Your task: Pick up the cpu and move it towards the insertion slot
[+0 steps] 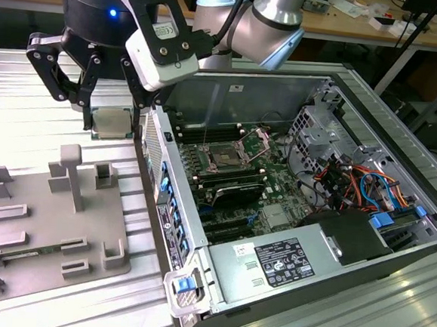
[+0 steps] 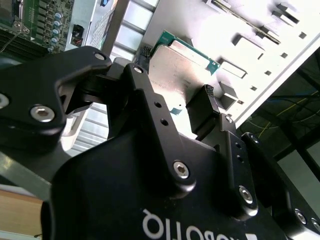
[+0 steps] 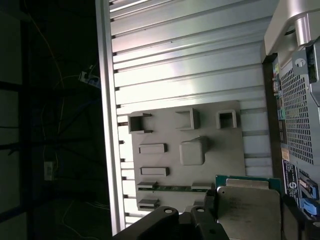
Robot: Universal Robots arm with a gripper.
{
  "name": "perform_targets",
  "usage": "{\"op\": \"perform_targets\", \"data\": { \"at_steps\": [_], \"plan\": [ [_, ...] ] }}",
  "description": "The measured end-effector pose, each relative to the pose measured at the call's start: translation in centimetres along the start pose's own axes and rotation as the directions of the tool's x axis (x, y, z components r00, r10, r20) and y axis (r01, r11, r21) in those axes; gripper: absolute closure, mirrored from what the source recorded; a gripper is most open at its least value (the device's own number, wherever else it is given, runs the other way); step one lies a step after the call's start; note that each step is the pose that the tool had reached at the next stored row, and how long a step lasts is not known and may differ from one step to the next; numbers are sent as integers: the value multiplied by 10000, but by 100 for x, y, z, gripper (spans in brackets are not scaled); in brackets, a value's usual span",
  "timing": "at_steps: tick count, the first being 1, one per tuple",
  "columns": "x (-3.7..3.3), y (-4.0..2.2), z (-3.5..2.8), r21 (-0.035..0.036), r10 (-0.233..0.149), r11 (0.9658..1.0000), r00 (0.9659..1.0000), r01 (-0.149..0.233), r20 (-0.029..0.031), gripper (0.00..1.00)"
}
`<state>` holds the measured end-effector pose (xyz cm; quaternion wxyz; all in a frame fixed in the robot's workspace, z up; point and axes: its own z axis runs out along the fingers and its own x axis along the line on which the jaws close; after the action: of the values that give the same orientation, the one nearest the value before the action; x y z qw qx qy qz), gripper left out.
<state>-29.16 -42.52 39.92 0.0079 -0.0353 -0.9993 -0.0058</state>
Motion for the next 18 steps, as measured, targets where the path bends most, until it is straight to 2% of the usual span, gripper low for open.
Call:
{"op": "perform_targets", "data": {
  "at_steps": [18],
  "plan": [
    [-76,5,-1,13,0,10000,10000,0,1,45]
  ]
}}
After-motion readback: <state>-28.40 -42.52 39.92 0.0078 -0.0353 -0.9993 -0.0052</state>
